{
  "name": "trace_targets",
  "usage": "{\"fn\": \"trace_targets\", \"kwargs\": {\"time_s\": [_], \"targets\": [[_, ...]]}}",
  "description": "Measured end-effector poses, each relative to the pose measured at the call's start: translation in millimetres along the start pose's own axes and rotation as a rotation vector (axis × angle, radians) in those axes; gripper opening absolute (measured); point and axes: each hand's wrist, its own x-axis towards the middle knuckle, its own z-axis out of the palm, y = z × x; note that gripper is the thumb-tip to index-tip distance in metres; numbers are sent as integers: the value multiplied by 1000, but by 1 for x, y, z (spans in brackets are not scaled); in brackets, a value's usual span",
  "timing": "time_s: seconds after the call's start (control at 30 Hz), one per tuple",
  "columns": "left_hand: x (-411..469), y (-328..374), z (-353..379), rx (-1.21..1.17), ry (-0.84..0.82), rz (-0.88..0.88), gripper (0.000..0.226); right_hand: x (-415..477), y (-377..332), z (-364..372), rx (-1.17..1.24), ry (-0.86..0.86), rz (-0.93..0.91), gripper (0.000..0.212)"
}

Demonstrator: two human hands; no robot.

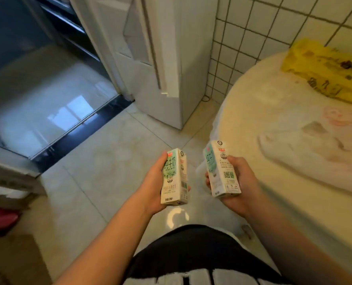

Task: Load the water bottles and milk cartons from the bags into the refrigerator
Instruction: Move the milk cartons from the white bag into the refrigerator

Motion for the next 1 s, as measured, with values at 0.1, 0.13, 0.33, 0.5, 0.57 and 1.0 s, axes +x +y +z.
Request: {"fn": "trace_targets", "kwargs": {"time_s": [0.1, 0.13, 0.33, 0.5, 0.57, 1.0], "targets": [[-24, 15, -76, -97, 82, 22, 47, 15, 56, 54, -88, -12, 80, 52], [-33, 17, -99, -142, 104, 40, 42, 19, 72, 71, -136, -29, 107, 52], [-69, 30, -204, -386, 136, 135, 34, 41, 140, 163, -388, -204, 213, 56], [-79, 53, -249, -575, 124, 222, 35, 71, 176, 220, -364, -277, 284, 58], [-79, 68, -263, -604, 113, 247, 34, 89, 186, 243, -382, -260, 305, 57], [-19, 273, -330, -434, 296, 403, 26, 241, 177, 418, -848, -270, 183, 24]]}}
